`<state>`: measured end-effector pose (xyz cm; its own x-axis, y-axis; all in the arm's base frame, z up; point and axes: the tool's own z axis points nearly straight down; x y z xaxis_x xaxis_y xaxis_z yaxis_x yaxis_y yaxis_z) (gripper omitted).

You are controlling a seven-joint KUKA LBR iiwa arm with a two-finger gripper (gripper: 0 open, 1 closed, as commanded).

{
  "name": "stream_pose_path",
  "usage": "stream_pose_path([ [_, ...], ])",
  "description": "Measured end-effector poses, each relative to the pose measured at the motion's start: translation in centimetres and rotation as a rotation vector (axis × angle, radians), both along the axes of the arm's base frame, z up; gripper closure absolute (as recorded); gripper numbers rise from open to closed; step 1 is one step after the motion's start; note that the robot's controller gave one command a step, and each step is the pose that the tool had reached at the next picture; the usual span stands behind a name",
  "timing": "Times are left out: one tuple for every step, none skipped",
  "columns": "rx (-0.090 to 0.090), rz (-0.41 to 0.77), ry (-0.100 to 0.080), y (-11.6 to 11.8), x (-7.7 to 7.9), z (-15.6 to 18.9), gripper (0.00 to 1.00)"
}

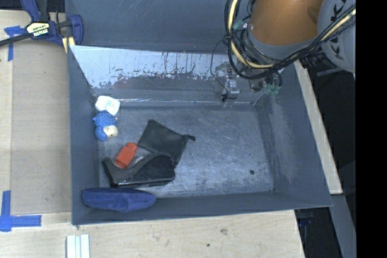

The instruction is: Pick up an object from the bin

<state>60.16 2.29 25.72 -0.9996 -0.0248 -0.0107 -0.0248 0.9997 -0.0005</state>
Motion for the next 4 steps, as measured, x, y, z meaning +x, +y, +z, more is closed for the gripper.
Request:
stream_pose_path([
  [0.000, -0.026, 0.014, 1.9, 0.9, -8.5, 1.00],
  [0.000, 0.077, 0.004, 2.0, 1.0, -7.4, 1.00],
  [0.000, 0.076, 0.005, 2.0, 1.0, -7.4, 0.00],
  [-0.001, 0.119, 0.015, 1.6, -2.5, -19.1, 0.00],
])
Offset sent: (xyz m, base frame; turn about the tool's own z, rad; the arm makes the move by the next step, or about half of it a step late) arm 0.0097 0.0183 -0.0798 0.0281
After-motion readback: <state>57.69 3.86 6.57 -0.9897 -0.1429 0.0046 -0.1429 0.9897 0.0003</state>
